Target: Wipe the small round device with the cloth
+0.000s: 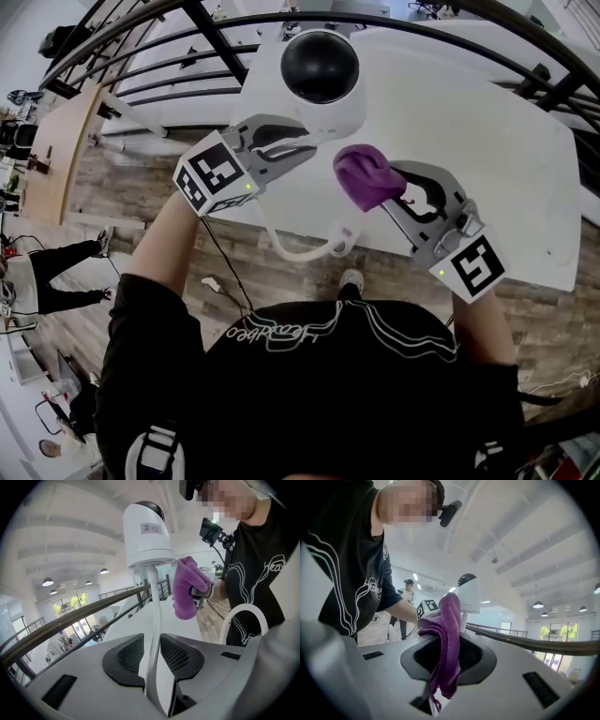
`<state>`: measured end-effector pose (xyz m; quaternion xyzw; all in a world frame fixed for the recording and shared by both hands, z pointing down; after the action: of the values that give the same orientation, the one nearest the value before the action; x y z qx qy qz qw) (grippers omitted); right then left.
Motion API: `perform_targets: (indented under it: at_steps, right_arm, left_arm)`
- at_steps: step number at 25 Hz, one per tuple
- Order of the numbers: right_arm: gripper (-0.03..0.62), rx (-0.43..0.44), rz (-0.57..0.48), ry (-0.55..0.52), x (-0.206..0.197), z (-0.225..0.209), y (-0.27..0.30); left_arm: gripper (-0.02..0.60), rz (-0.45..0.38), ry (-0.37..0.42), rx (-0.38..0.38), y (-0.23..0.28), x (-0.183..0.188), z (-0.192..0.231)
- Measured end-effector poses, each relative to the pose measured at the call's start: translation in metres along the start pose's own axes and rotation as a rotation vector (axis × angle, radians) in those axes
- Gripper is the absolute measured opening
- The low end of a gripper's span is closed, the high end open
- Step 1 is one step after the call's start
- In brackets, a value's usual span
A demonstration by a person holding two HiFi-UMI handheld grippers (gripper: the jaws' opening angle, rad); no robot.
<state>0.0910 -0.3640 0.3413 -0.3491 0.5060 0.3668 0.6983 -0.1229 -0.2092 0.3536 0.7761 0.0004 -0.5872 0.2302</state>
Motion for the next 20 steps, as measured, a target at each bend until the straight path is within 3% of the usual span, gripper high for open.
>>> perform_targets:
  at_steps: [7, 13, 20]
  right_arm:
    - [0.067, -0.156, -0.024, 0.094, 0.013, 0.030, -0.021]
    - [0.066, -0.247, -0.046, 0.095, 0.055, 0.103, -0.043]
    - [0.066, -0.313, -0.081, 0.129, 0.124, 0.184, -0.045]
  left_arm:
    - [0.124, -0.110, 0.010, 0.096, -0.027, 0.007, -0.020]
    - [0.119, -0.221, 0.008, 0.145, -0.081, 0.038, -0.096]
    - [0.012, -0.371, -0.136, 0.150, -0.158, 0.087, -0.195]
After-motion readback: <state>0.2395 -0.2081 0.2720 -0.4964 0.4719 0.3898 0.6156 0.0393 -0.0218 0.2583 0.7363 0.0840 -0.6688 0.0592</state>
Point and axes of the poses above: the fingertips, and each gripper's own axes: y forward along the fingers, z to its left, x out of its top, the point moved 10 cm from there along -y, backward along the fingers, and after that the axes turned 8 degrees about -z, right-handed, at the moved point
